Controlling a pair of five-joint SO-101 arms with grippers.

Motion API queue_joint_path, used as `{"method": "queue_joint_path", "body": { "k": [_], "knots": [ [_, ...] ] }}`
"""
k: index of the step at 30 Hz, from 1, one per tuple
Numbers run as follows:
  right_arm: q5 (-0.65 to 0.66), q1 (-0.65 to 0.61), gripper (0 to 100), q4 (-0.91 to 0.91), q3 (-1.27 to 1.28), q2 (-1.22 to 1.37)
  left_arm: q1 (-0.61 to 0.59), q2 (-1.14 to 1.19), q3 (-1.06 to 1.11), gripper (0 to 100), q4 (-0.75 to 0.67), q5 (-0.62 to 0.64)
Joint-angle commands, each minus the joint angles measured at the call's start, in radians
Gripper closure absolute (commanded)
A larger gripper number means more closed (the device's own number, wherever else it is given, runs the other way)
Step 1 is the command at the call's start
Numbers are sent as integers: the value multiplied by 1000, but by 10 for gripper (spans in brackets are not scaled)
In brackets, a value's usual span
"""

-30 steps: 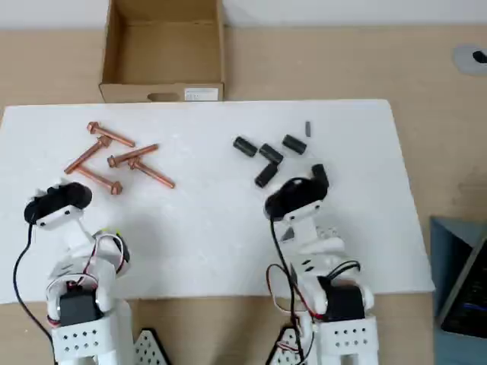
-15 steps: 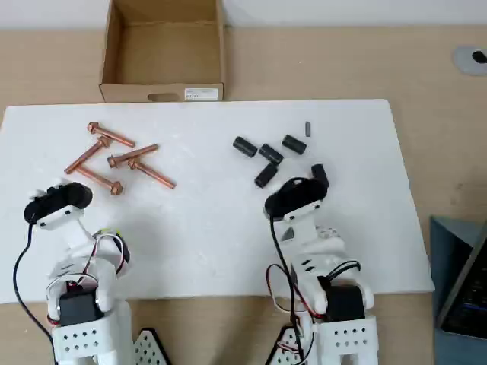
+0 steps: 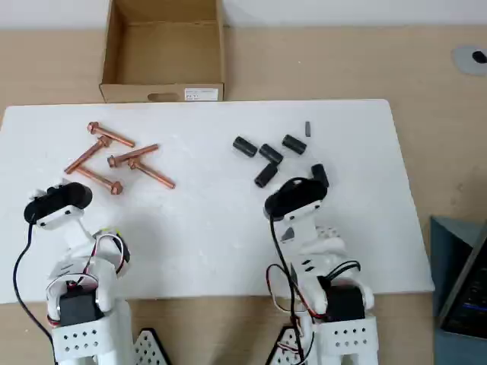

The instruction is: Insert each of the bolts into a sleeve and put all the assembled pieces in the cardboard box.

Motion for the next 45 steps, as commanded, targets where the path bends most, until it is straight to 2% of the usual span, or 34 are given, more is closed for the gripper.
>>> {"method": "queue_joint_path", "body": {
  "k": [1,9,14,21,27,32,37,41,45],
  "knots": [
    [-8,12,988,-17,-5,-110,15,-7,-3,995,-20,2],
    [-3,15,988,-15,-163,-99,21,-1,-112,994,-103,2],
    [-3,25,988,-14,-266,-42,28,2,-206,994,-97,2],
    [-9,79,987,-14,-532,321,26,2,-328,997,14,-83],
    [-9,90,987,6,-805,642,26,2,-393,997,92,-83],
    [-3,88,987,89,-995,875,26,13,-414,995,95,-83],
    [-3,88,987,160,-1178,1089,26,188,-514,994,95,-83],
    [-3,88,987,190,-1302,1241,25,450,-687,997,104,-83],
    [-3,88,987,236,-1392,1374,26,730,-881,996,196,-84]
  ]
}}
